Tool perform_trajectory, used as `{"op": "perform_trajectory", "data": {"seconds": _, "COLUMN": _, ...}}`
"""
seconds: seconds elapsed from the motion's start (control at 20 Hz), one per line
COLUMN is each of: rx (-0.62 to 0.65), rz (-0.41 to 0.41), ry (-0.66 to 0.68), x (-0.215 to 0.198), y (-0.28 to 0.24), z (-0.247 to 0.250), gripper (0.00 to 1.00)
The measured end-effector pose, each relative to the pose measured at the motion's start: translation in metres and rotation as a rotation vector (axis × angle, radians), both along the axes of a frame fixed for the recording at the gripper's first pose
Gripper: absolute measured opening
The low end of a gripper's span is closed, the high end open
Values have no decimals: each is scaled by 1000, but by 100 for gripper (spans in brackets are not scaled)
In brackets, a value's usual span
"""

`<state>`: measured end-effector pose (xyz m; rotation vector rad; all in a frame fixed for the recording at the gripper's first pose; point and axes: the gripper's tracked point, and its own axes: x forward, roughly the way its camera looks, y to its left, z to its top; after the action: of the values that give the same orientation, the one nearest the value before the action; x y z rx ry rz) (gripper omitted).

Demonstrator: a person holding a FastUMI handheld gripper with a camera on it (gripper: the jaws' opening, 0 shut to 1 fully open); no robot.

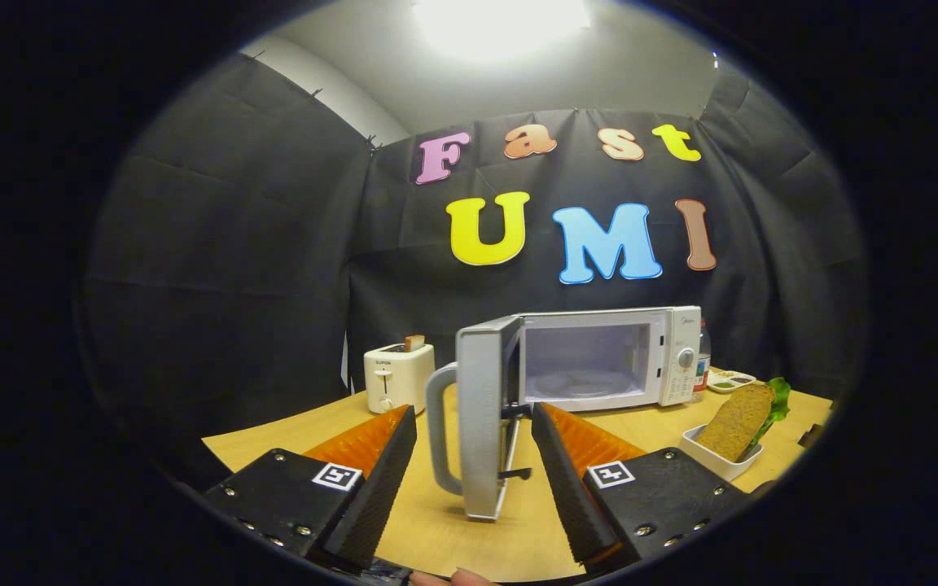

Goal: Open the microwave, put the food inside, and close the microwave door.

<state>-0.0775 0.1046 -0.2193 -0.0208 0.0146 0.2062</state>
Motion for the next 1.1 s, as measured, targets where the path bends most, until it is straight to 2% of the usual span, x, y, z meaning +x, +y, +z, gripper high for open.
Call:
{"op": "perform_trajectory", "data": {"seconds": 0.25, "rx": 37, "rz": -167, "ry": 51, "x": 6, "y": -143, "z": -11, "gripper": 86}}
{"op": "perform_trajectory", "data": {"seconds": 0.55, "rx": 108, "rz": -302, "ry": 150, "x": 25, "y": -263, "z": -49, "gripper": 89}}
{"op": "perform_trajectory", "data": {"seconds": 0.75, "rx": 207, "rz": -331, "ry": 186, "x": 35, "y": -299, "z": -63, "gripper": 89}}
{"op": "perform_trajectory", "data": {"seconds": 1.1, "rx": 265, "rz": -372, "ry": 180, "x": 50, "y": -324, "z": -72, "gripper": 88}}
